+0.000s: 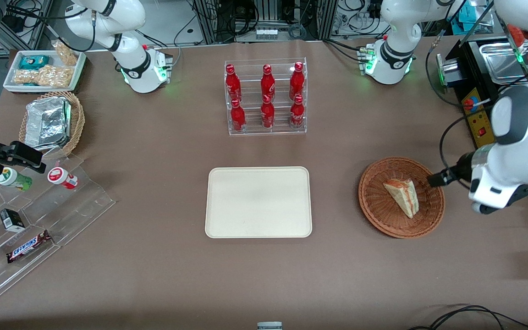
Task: Place sandwich from basket to tray
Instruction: 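Move the left gripper over the sandwich in the wicker basket, then lower the left gripper and close it on the wrapped sandwich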
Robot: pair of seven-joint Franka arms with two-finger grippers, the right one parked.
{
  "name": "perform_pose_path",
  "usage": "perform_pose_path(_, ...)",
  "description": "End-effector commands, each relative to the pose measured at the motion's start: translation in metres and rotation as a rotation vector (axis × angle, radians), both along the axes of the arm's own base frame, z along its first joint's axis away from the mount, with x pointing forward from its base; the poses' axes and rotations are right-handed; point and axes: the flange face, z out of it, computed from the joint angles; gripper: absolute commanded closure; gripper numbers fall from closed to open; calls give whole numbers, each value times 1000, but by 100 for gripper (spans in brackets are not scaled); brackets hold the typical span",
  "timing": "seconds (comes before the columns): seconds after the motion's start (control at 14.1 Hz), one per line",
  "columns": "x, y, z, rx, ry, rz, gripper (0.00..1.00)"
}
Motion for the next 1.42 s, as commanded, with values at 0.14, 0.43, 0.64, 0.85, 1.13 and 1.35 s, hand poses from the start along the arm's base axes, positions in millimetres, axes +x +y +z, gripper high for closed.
perform_pose_path(0.14, -11, -3, -79, 17, -105, 91, 0)
perform_pose_path(0.43, -31, -2, -138, 12, -197, 190, 0)
perform_pose_path(0.64, -39, -1, -168, 5, -209, 213, 0)
perform_pose_path(0.85, -44, -5, -184, 14, -188, 255, 0)
perform_pose_path(1.13, -55, -3, -196, 21, -174, 333, 72)
perform_pose_path(1.35, -46, -5, -181, 20, -199, 366, 99)
